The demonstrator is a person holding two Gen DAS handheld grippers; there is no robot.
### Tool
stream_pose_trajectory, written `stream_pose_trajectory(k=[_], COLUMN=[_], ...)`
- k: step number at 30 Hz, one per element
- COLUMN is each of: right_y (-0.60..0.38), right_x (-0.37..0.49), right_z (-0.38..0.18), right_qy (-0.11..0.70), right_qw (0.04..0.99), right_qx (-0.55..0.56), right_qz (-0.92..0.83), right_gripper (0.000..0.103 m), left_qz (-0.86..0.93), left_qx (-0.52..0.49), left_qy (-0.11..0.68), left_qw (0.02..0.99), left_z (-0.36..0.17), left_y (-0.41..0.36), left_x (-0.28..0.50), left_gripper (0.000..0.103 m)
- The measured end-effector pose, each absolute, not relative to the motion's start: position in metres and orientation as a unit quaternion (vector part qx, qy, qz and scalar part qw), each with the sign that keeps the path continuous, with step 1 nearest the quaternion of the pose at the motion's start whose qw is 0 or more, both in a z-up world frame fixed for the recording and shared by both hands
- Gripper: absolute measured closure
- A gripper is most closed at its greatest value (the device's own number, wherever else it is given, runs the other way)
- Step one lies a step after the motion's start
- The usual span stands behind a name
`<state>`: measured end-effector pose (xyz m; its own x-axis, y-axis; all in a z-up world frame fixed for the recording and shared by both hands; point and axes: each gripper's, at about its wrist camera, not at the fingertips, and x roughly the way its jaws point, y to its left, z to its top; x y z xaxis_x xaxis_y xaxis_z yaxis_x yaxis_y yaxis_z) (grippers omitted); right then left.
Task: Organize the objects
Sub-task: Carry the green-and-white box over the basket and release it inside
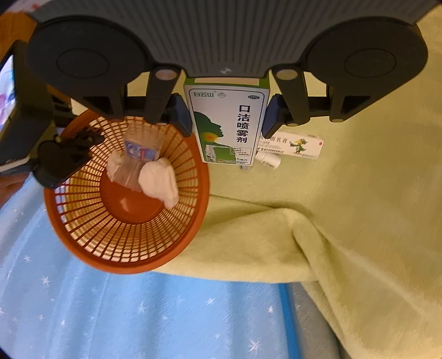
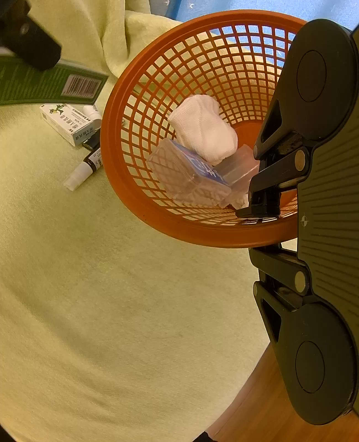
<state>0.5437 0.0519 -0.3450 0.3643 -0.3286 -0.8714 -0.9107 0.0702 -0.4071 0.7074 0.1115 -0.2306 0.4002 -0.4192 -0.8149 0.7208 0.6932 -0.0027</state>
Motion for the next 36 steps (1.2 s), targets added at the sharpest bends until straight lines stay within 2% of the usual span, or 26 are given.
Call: stream_pose_trajectory(k=[21,36], right_y=[0.052,0.054], right_x=[0.545,0.543], right_z=[-0.346,-0.347], right_qy=[0.494,0.493], right_qw=[0.540,0.541], right_qx=[-0.625,-0.625], right_qz=[0.271,0.273], right_gripper=[0.103,0.103], left_qz=[-0.409,-0.423], left_qx=[0.176,0.173], left_qy=[0.410,0.416], left_qw=[0.796,0.786], left_z=[-0.212,-0.219], left_y=[0.076,0.052], left_x=[0.700,0.706], left_gripper=[0.053,0.053])
